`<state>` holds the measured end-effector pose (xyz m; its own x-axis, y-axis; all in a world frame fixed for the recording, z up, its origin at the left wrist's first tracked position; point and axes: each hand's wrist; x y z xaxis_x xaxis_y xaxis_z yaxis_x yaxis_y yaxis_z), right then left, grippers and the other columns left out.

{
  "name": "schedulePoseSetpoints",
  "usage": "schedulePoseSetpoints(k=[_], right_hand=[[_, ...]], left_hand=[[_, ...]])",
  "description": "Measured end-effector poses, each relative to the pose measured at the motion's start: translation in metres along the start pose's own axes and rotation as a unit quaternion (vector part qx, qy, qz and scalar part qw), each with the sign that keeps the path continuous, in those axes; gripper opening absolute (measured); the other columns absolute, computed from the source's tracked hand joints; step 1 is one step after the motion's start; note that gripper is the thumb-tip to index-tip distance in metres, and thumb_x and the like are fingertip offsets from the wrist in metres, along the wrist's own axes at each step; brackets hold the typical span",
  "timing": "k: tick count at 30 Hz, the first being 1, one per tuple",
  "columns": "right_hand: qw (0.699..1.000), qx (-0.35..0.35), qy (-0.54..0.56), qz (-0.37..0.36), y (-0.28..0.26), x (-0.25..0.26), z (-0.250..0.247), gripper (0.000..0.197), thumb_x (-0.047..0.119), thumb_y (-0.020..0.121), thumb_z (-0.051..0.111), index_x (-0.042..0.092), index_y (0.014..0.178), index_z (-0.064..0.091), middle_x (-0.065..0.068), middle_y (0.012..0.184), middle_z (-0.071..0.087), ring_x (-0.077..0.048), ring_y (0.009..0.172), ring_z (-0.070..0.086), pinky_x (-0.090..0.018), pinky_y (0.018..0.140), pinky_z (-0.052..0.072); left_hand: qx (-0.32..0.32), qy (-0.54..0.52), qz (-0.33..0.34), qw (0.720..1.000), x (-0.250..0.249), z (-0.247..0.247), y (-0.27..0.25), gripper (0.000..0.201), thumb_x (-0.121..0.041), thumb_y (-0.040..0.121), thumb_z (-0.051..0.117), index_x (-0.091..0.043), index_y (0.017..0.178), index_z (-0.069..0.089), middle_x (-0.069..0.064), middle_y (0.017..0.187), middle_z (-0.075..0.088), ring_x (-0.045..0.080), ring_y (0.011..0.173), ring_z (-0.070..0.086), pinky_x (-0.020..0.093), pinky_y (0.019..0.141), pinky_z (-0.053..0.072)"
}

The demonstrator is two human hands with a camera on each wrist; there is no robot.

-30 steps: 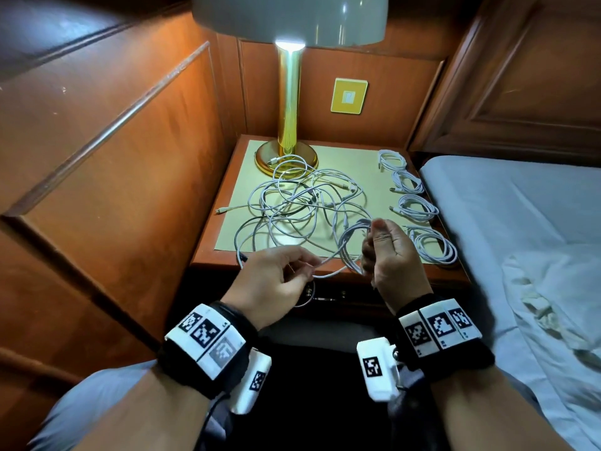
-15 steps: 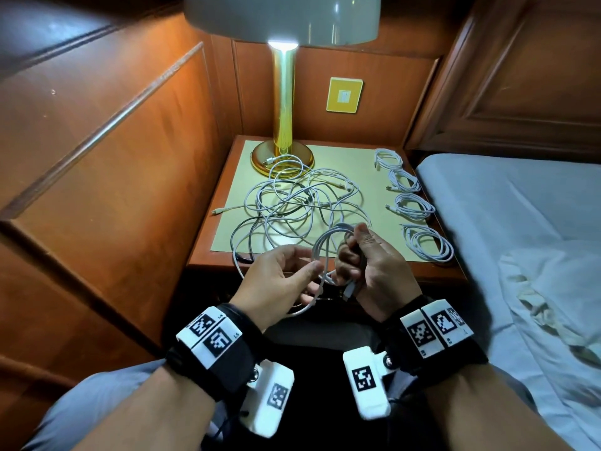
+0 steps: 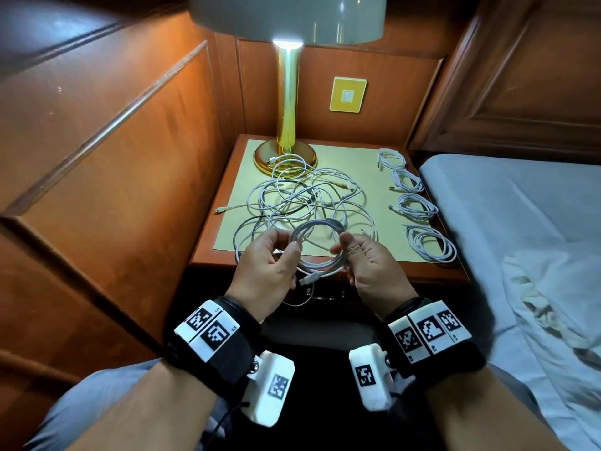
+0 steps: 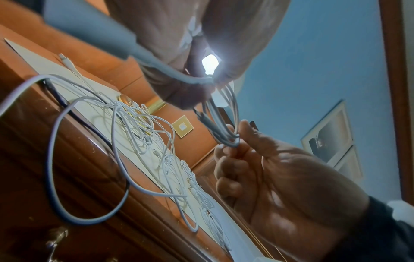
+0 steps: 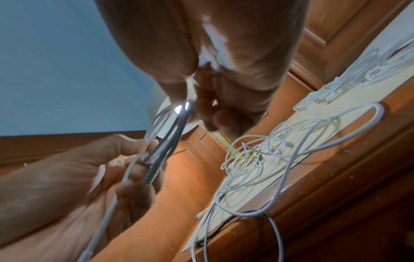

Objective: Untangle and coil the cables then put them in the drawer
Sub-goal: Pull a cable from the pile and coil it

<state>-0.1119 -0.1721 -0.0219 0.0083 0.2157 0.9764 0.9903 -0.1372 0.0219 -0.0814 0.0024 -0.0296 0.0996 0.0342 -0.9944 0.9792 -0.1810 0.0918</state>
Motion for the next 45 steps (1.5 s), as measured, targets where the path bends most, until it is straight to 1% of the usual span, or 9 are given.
schedulePoseSetpoints(k=[3,8,13,17,24,27,38,41,45], right_hand=[[0.998,0.054,0.018,0.019,0.001,-0.003,-0.001,0.035,0.042,0.098,0.047,0.013,0.089,0.065,0.008,0.045,0.047,-0.009,0.041,0.040,-0.028,0.048,0.033],[0.998,0.055,-0.028,0.007,-0.001,-0.004,-0.005,0.025,0.027,0.105,0.047,0.014,0.089,0.062,0.000,0.051,0.050,-0.018,0.044,0.045,-0.032,0.050,0.038],[1.000,-0.006,-0.016,-0.017,0.000,-0.001,-0.006,0.022,0.028,0.103,0.048,0.015,0.091,0.061,0.004,0.054,0.054,-0.014,0.048,0.049,-0.032,0.052,0.043],[0.998,-0.034,-0.021,-0.052,-0.002,0.000,-0.006,0.033,0.050,0.091,0.053,0.019,0.091,0.064,0.003,0.059,0.058,-0.014,0.055,0.055,-0.035,0.058,0.047],[0.996,-0.018,-0.046,-0.074,-0.006,0.000,0.001,0.017,0.030,0.098,0.060,0.016,0.088,0.063,-0.010,0.072,0.065,-0.012,0.059,0.057,-0.032,0.062,0.050],[0.999,0.012,-0.026,-0.044,-0.006,0.001,0.003,0.011,0.019,0.098,0.060,0.014,0.090,0.064,0.005,0.061,0.063,-0.005,0.052,0.054,-0.019,0.055,0.044],[0.993,0.049,0.109,0.004,-0.006,0.003,0.004,0.009,0.014,0.098,0.058,0.011,0.093,0.065,-0.001,0.061,0.057,-0.012,0.051,0.051,-0.023,0.048,0.042],[0.989,0.054,0.138,0.002,-0.007,0.004,0.004,0.014,0.025,0.090,0.067,0.011,0.091,0.066,-0.009,0.067,0.058,-0.015,0.051,0.050,-0.025,0.049,0.042],[0.983,0.053,0.177,0.020,-0.007,0.005,0.004,0.016,0.028,0.084,0.066,0.013,0.088,0.069,-0.010,0.073,0.060,-0.019,0.053,0.050,-0.028,0.050,0.043]], left_hand=[[-0.038,0.003,0.015,0.999,0.002,-0.003,0.003,0.012,-0.038,0.088,0.064,-0.027,0.092,0.064,-0.009,0.074,0.061,0.012,0.058,0.053,0.037,0.063,0.047],[-0.079,0.012,0.016,0.997,0.002,-0.005,0.002,0.023,-0.026,0.088,0.076,-0.026,0.106,0.064,0.000,0.097,0.067,0.026,0.077,0.067,0.040,0.066,0.060],[-0.083,0.109,0.071,0.988,0.001,-0.009,0.004,0.020,-0.014,0.083,0.080,-0.021,0.093,0.065,-0.003,0.089,0.069,0.015,0.077,0.068,0.032,0.073,0.059],[-0.084,0.157,0.042,0.983,0.006,-0.013,0.005,0.021,-0.034,0.078,0.085,-0.020,0.077,0.069,-0.001,0.071,0.071,0.018,0.068,0.067,0.034,0.066,0.057],[-0.067,-0.159,-0.135,0.976,-0.009,-0.006,0.000,0.034,-0.002,0.079,0.080,-0.001,0.103,0.057,0.011,0.073,0.072,0.018,0.060,0.069,0.027,0.056,0.056],[-0.074,-0.238,-0.165,0.954,-0.012,-0.008,0.001,0.044,0.001,0.079,0.078,-0.001,0.113,0.051,0.014,0.077,0.073,0.021,0.065,0.071,0.030,0.063,0.060],[0.030,-0.346,-0.223,0.911,-0.019,-0.008,0.001,0.027,-0.006,0.077,0.070,-0.002,0.100,0.055,0.013,0.087,0.066,0.012,0.063,0.063,0.020,0.060,0.057],[0.067,-0.342,-0.214,0.912,-0.024,-0.007,-0.001,0.020,-0.004,0.093,0.061,-0.003,0.108,0.049,0.018,0.106,0.071,0.010,0.061,0.058,0.020,0.059,0.055],[0.063,-0.298,-0.167,0.938,-0.024,-0.006,-0.001,0.028,0.002,0.092,0.060,-0.001,0.117,0.046,0.018,0.095,0.073,0.012,0.056,0.054,0.022,0.053,0.050]])
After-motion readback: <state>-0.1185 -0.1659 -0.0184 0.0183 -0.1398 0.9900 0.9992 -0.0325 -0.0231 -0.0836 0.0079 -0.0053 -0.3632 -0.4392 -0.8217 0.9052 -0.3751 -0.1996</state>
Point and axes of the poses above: each hand's wrist, its own y-axis towards the middle knuckle, its own z-axis out of the palm, x = y × z
